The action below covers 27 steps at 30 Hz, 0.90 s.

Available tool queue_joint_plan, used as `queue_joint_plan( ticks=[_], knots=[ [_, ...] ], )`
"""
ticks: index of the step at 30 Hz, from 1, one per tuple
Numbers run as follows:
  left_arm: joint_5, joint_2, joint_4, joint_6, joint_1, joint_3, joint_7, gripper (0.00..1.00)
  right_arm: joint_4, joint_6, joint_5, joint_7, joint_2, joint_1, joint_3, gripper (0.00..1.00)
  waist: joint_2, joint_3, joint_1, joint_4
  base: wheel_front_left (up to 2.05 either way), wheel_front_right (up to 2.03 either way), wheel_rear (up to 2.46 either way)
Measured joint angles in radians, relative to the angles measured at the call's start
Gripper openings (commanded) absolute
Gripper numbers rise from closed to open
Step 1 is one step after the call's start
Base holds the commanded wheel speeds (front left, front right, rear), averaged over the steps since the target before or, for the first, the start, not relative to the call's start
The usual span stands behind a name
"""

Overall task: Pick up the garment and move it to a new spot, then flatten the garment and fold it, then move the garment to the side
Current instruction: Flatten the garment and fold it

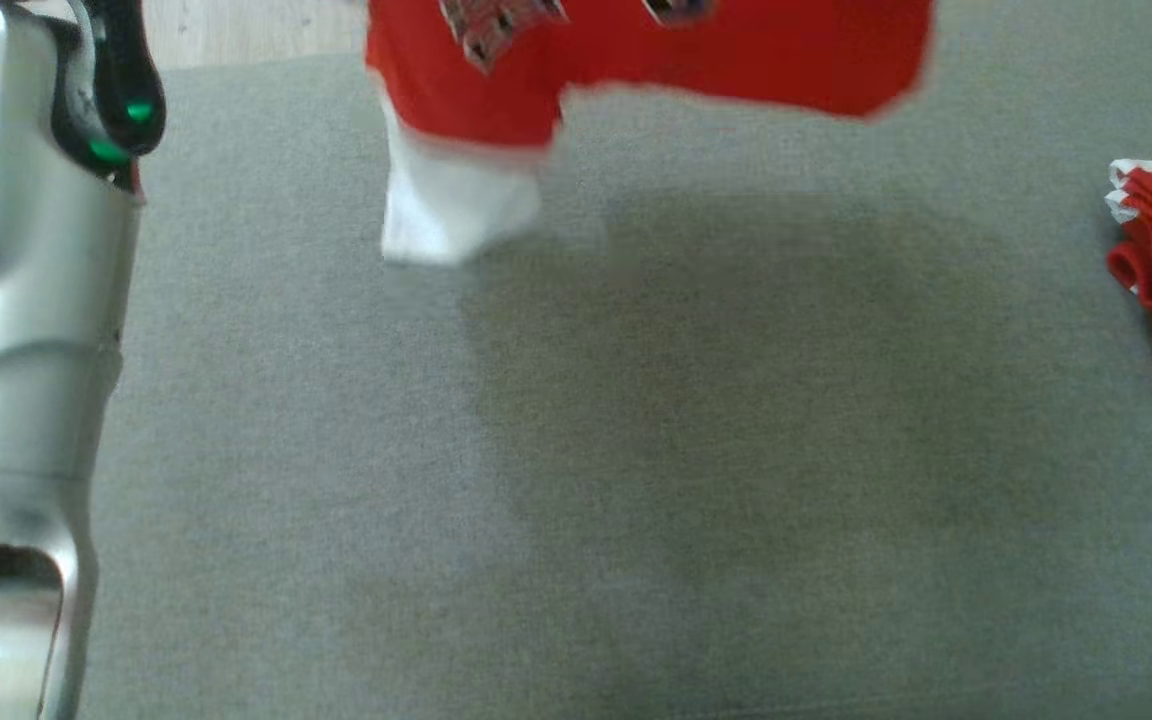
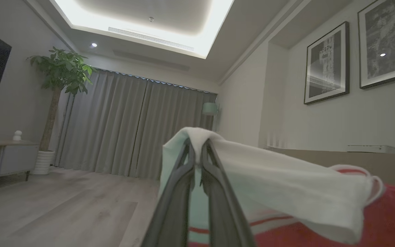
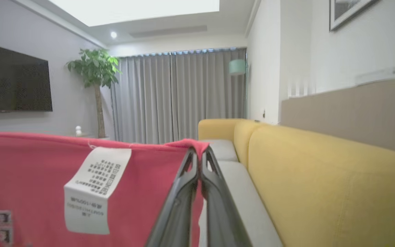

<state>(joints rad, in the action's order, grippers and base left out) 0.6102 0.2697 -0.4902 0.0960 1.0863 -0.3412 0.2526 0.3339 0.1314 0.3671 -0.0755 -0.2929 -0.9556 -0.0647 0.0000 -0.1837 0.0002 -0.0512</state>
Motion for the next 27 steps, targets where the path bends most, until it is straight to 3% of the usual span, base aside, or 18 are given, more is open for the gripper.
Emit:
queue_joint_plan(
  ticks=[5,10,16,22,27],
  knots=[
    [-0.003,-0.046,-0.240,-0.007,0.020,0.016,0.005,0.00,0.240,0.000,0.049,0.029,0.016,-0.048,-0.115,0.00,0.0000,-0.012,-0.0001,0.001,0.00,0.00,0.00],
    [0.035,-0.130,-0.521,-0.035,-0.054,0.015,-0.015,0.00,0.486,0.000,0.124,0.043,0.065,-0.026,-0.246,0.00,0.0000,-0.031,-0.0001,0.011,0.00,0.00,0.00],
    [0.102,-0.205,-0.735,-0.065,-0.173,0.026,-0.043,0.00,0.635,0.000,0.249,0.075,0.104,0.109,-0.376,0.00,0.0000,-0.061,0.0000,0.020,0.00,0.00,0.00],
    [0.121,-0.222,-0.700,-0.089,-0.208,0.062,-0.004,0.00,0.586,0.000,0.399,0.201,0.083,0.253,-0.447,0.00,0.0000,-0.082,0.0000,0.038,0.00,0.00,0.00],
    [0.049,-0.177,-0.412,-0.054,-0.380,0.141,-0.003,0.00,0.440,0.000,0.452,0.270,0.003,0.337,-0.491,0.00,0.0000,-0.060,-0.0002,0.035,0.00,0.00,0.00]
  ],
)
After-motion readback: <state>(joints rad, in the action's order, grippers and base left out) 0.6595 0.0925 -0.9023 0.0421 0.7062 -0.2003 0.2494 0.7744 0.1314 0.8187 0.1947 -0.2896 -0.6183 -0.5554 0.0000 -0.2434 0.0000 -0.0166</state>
